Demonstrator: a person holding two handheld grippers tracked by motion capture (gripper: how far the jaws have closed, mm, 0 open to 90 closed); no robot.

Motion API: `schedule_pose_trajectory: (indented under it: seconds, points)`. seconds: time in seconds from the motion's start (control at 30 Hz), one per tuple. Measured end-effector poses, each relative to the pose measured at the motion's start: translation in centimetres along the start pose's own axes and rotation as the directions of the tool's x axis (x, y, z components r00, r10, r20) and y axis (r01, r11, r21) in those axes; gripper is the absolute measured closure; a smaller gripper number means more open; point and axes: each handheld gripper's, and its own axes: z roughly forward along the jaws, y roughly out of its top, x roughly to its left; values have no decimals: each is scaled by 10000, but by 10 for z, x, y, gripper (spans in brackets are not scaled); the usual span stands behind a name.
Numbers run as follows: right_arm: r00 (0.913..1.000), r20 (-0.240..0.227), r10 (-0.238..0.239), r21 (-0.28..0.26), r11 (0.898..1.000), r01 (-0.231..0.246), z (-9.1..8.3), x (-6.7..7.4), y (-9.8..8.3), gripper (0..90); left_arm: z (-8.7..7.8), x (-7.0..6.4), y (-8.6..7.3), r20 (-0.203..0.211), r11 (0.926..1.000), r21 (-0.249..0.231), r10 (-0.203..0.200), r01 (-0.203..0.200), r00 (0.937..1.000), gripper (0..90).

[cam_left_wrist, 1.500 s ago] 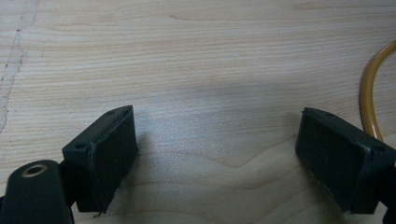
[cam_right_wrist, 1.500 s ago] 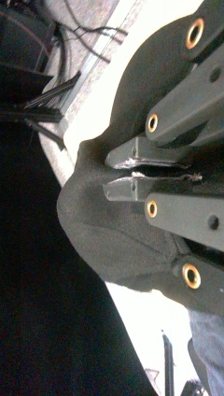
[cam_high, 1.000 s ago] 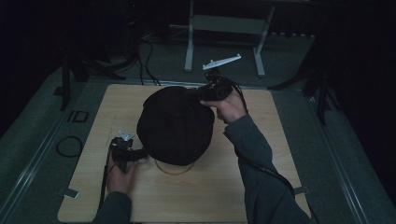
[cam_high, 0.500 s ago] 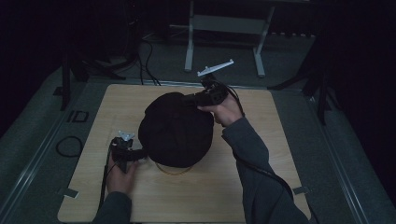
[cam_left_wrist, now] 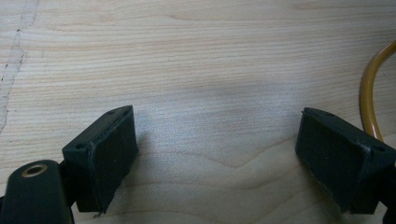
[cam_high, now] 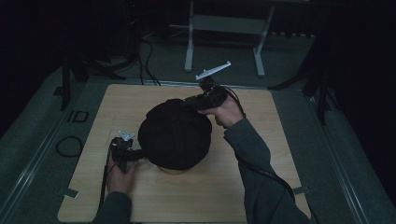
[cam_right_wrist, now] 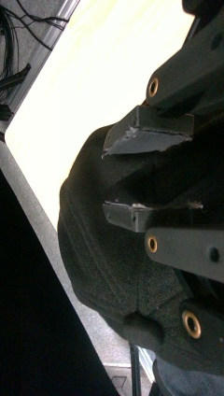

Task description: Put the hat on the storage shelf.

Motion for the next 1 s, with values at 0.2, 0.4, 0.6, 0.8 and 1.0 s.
schedule_pose_trajectory:
  seconds: [0.2, 0.4, 0.6, 0.8, 1.0]
  points:
    - [10000, -46, 9, -110, 9999, -10, -6, -1, -3, 608, 0, 0, 0, 0, 10000, 4, -3, 3, 10000, 122]
    - [9995, 292, -121, -115, 9999, 124, -14, -3, -9, 574, 0, 0, 0, -1, 10000, 4, 0, 0, 10000, 123]
    - [9920, 1211, -371, 184, 9992, 351, -20, -3, -16, 528, 0, 0, 0, 1, 10000, -3, 0, 0, 10000, 122]
    - [9799, 1916, -557, 461, 9978, 477, -22, -3, -23, 506, 0, 0, 0, 1, 10000, -2, 1, -1, 10000, 122]
    - [9772, 2106, -265, 442, 9989, 176, -26, -10, -32, 499, 0, 0, 0, 1, 10000, -2, -1, 1, 10000, 123]
